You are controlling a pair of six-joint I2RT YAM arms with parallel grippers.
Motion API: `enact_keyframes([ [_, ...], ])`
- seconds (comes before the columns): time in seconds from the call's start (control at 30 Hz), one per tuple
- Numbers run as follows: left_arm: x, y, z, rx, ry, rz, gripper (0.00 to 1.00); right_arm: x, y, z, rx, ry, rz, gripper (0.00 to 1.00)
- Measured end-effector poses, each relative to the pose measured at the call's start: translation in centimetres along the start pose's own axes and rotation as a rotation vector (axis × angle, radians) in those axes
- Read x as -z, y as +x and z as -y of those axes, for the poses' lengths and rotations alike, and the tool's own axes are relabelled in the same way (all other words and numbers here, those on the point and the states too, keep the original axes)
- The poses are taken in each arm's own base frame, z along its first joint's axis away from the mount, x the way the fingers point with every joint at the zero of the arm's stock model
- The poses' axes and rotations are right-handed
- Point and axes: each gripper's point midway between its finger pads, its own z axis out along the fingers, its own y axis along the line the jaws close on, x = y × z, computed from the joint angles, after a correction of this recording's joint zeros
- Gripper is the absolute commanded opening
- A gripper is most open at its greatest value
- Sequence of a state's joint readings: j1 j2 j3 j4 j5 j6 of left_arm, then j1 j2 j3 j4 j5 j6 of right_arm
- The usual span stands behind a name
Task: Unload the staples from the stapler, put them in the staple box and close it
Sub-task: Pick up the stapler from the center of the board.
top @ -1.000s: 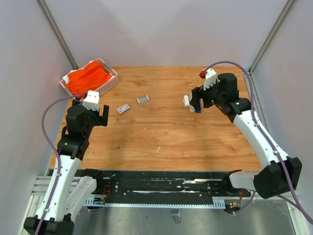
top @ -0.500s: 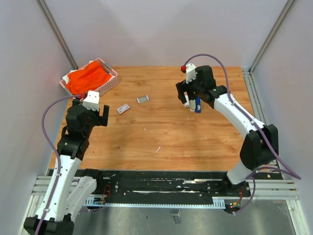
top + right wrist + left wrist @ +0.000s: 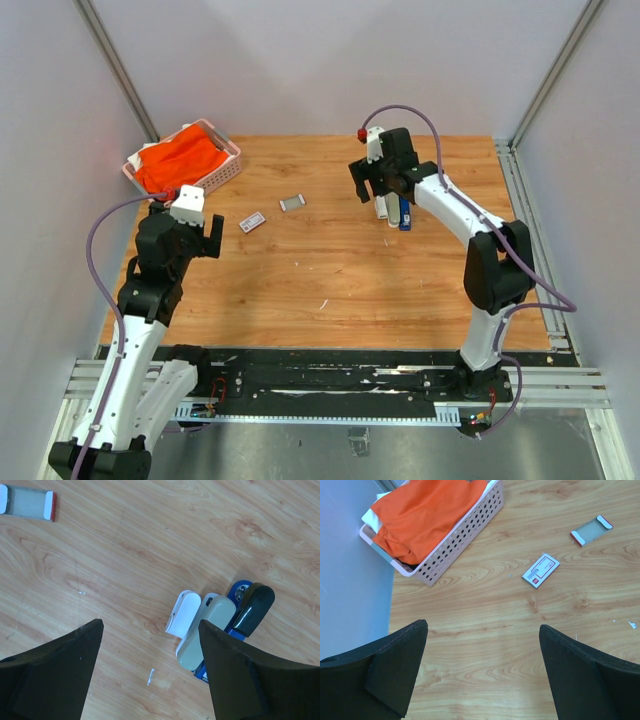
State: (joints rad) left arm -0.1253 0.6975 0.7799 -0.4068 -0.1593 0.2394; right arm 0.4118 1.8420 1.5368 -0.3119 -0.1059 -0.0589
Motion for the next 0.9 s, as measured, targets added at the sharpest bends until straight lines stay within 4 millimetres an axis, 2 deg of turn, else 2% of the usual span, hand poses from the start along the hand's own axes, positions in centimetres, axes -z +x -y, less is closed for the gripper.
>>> enact_keyframes([
  [0.27,-0.2,0.2,0.1,-0.002,0.001,-0.01,0.98,-2.9,-0.1,1.2,-0.012,0.06,-0.027,0.82],
  [0.57,-0.5,0.5,0.1,-0.005,0.003,-0.023,0.98,-6.2,1.3,1.8,-0.039,0.086,-0.09,0.82],
  [0.7,-0.6,0.6,0.2,-0.006,0.004,-0.029,0.98,-6.8,2.6,1.8,-0.059,0.098,-0.131,0.82],
  [0.9,-0.7,0.6,0.2,-0.007,0.005,-0.032,0.98,-6.8,3.0,2.3,-0.083,0.134,-0.145,0.82],
])
